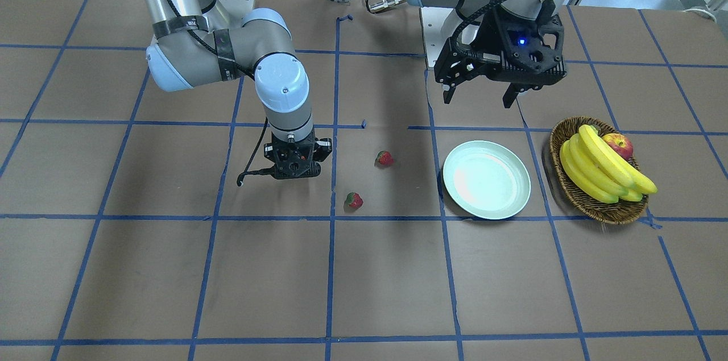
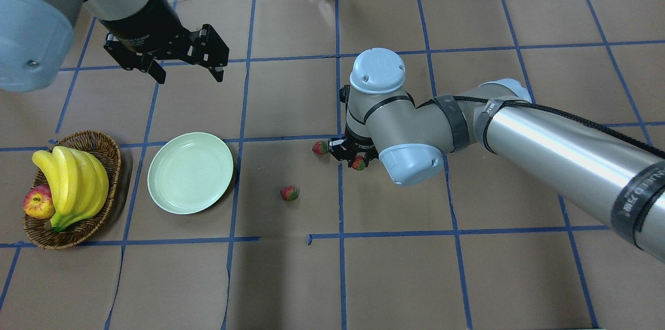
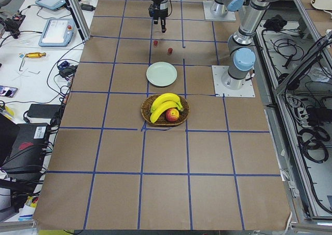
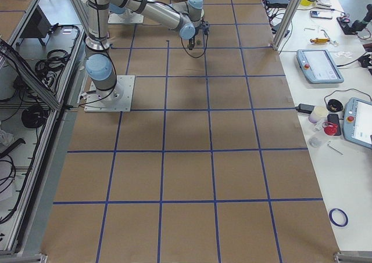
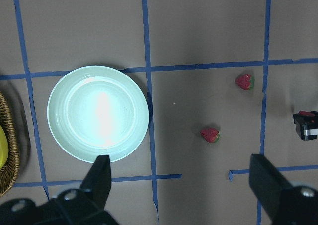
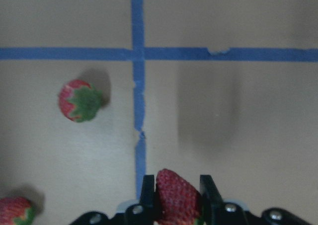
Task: Collect all strawberries into plate
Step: 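Carry the strawberry to the plate rim and release it on the table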
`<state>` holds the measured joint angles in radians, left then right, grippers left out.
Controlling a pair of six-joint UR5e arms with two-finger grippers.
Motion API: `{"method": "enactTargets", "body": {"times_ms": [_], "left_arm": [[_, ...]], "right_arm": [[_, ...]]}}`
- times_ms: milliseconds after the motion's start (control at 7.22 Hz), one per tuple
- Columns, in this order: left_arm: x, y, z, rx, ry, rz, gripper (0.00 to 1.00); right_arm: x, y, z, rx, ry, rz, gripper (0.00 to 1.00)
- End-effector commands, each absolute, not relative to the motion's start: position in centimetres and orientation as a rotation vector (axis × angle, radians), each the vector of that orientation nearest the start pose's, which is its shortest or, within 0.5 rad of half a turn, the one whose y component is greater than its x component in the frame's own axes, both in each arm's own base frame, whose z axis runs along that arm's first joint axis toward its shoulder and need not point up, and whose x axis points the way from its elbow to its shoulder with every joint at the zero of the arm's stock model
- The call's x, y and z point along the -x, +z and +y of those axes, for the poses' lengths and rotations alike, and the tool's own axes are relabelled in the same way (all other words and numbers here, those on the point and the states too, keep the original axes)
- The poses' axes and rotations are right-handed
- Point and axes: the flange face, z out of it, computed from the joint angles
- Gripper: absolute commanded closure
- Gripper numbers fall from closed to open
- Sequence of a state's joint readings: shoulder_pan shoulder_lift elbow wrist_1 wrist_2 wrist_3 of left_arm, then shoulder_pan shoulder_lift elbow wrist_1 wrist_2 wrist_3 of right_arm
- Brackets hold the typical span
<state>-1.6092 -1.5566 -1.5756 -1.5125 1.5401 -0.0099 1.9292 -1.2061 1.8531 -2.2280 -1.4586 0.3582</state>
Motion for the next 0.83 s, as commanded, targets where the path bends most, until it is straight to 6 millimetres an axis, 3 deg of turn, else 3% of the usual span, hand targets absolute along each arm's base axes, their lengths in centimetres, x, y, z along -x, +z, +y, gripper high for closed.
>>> {"method": "enactTargets", "body": {"times_ms": [0,139,277,416,693], "left_arm": [[15.5,50.1,-48.6,-0.048,-0.113,3.170,0.00],[15.5,50.2,-48.5,-0.048,-0.116,3.168,0.00],[15.5,50.2,-48.5,-0.048,-0.113,3.169,0.00],[15.5,50.2,-48.5,-0.048,-0.113,3.170,0.00],[15.5,50.2,-48.5,-0.048,-0.113,3.170,0.00]], "right_arm": [[-41.3,23.1,-50.0,-0.134,0.006,2.988,0.93],[-44.4,22.9,-50.6,-0.150,0.001,2.983,0.93],[-46.0,22.4,-51.2,-0.211,0.012,2.979,0.92],[-48.3,20.6,-50.9,-0.213,0.034,2.986,0.92],[-49.9,19.3,-50.2,-0.192,0.056,2.993,0.88]]}}
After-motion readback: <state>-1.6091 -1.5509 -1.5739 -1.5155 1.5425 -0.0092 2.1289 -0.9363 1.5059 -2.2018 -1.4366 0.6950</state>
